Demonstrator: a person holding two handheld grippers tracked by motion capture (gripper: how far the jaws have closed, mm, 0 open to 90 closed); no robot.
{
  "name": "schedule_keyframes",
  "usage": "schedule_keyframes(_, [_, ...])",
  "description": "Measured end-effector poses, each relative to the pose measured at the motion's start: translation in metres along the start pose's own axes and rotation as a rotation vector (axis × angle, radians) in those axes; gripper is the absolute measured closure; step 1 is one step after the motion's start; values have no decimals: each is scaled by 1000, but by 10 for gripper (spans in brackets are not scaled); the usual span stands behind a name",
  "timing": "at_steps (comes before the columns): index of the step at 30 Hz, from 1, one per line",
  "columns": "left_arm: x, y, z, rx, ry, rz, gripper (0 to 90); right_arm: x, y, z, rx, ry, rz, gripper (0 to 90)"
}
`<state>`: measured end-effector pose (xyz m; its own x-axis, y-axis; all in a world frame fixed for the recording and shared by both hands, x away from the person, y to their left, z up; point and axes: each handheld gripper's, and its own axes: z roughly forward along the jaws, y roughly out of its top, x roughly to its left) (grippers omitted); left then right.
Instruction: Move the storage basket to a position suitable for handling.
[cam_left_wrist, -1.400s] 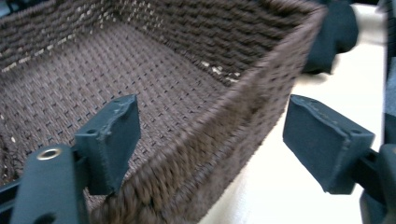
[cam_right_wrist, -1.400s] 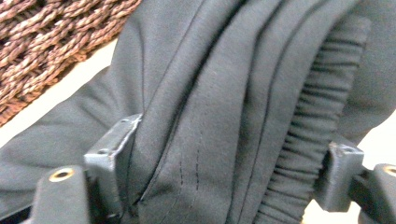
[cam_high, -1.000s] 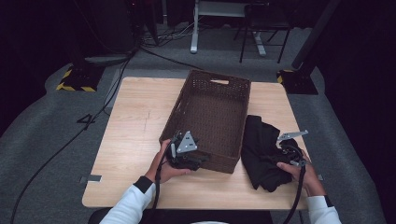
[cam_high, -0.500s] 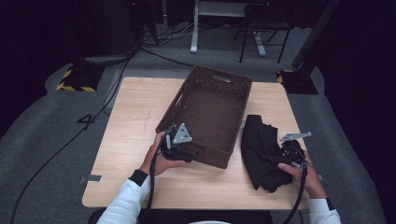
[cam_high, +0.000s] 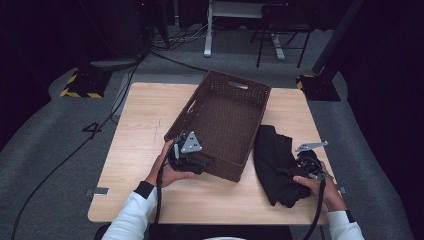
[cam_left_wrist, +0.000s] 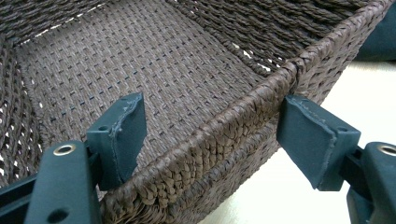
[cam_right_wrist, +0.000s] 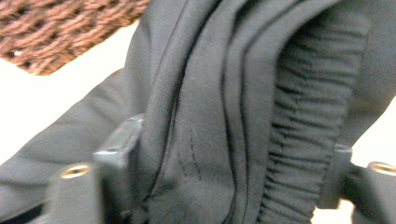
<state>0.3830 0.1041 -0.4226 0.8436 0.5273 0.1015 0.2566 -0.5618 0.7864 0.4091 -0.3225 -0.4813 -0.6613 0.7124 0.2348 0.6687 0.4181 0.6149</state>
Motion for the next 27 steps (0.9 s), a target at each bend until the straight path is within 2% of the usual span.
schedule_keyframes(1, [-1,1,-1,-1,-2,3,251,0,0,0,2,8,-3,389])
schedule_keyframes(3, [-5,4,-10,-37,-5,11,231,0,0,-1,2,24,-2,437])
schedule_keyframes(6, [-11,7,-27,-82,-41,9,227,1,-1,-1,5,41,-3,486])
schedule_keyframes(9, [-23,1,-41,-60,-30,38,197,3,-1,-2,7,49,-15,536])
schedule_keyframes(11, [-30,-8,-48,-55,-24,37,186,3,-1,-2,4,53,-19,544])
schedule_keyframes(13, [-35,-20,-53,-55,-18,13,183,3,-1,-3,2,49,-21,549])
schedule_keyframes(16, [-40,-38,-53,6,14,6,158,4,-2,-4,-6,50,-34,563])
schedule_keyframes(17, [-40,-51,-51,35,-5,-9,159,5,-2,-5,-14,55,-38,580])
schedule_keyframes(18, [-40,-51,-51,35,-5,-9,160,5,-3,-6,-17,53,-42,587])
schedule_keyframes(20, [-39,-62,-46,82,-15,-6,160,6,-3,-6,-22,52,-44,594])
schedule_keyframes(23, [-30,-78,-35,165,8,-16,162,6,-4,-8,-41,56,-50,616])
schedule_keyframes(26, [-13,-91,-25,210,11,-69,162,6,-5,-10,-53,60,-52,628])
schedule_keyframes(27, [-11,-94,-22,218,11,-75,163,6,-6,-11,-59,58,-56,632])
